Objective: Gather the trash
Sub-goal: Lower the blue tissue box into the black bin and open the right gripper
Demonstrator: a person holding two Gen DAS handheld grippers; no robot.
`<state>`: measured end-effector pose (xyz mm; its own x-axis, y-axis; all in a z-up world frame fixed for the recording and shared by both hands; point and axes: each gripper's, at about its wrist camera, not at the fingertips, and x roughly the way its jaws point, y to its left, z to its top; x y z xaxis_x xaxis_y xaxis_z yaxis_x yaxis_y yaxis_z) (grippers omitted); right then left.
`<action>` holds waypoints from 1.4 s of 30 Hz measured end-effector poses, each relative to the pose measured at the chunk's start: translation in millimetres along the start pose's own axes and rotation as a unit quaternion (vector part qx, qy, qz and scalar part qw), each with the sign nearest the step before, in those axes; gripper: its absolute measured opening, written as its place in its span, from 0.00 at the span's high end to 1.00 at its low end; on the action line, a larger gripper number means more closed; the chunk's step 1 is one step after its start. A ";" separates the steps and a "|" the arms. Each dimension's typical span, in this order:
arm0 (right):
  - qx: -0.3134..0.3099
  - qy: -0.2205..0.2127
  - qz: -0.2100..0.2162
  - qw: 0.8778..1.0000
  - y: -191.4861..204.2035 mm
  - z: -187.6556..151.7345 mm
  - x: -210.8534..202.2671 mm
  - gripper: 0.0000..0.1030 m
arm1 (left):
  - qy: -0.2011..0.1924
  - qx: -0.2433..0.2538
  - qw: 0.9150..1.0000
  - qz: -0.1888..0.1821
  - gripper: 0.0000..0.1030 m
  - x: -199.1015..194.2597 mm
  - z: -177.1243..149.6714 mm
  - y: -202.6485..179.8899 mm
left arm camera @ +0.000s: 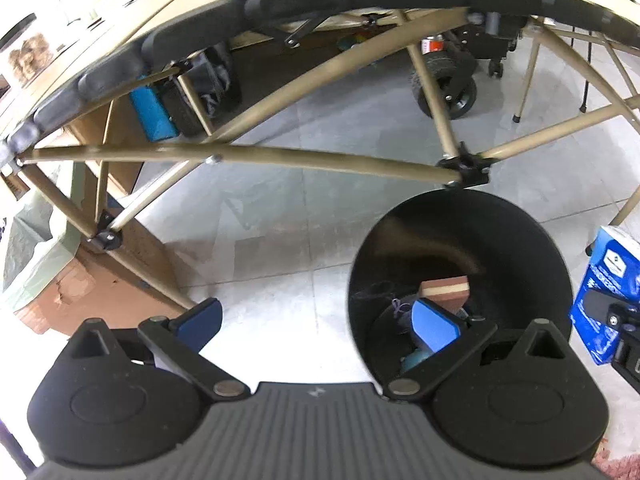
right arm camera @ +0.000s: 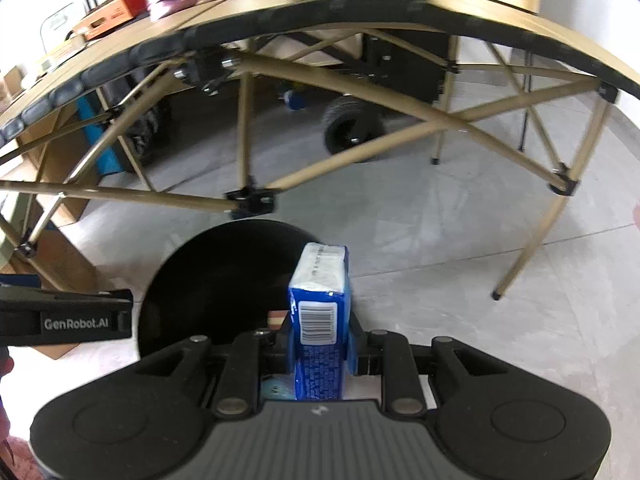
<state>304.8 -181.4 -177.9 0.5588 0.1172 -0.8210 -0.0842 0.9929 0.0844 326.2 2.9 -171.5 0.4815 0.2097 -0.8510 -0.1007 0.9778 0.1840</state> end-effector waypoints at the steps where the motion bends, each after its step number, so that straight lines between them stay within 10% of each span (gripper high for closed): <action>1: -0.003 0.001 0.002 1.000 5.6 0.7 2.3 0.79 | 0.002 -0.004 1.000 0.001 0.00 0.9 -0.3 4.0; 37: -0.018 0.055 0.018 0.998 68.2 1.1 63.3 0.78 | 0.050 -0.030 0.998 0.037 0.00 21.2 -10.9 54.4; 42: -0.020 0.063 0.011 0.998 67.9 1.1 65.8 0.65 | 0.050 -0.031 0.998 0.037 0.00 20.9 -10.7 54.8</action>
<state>336.8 -106.3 -225.6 0.4482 0.1328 -0.8840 -0.1296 0.9881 0.0827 321.5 60.9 -184.5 0.3815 0.2775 -0.8817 -0.1875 0.9573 0.2202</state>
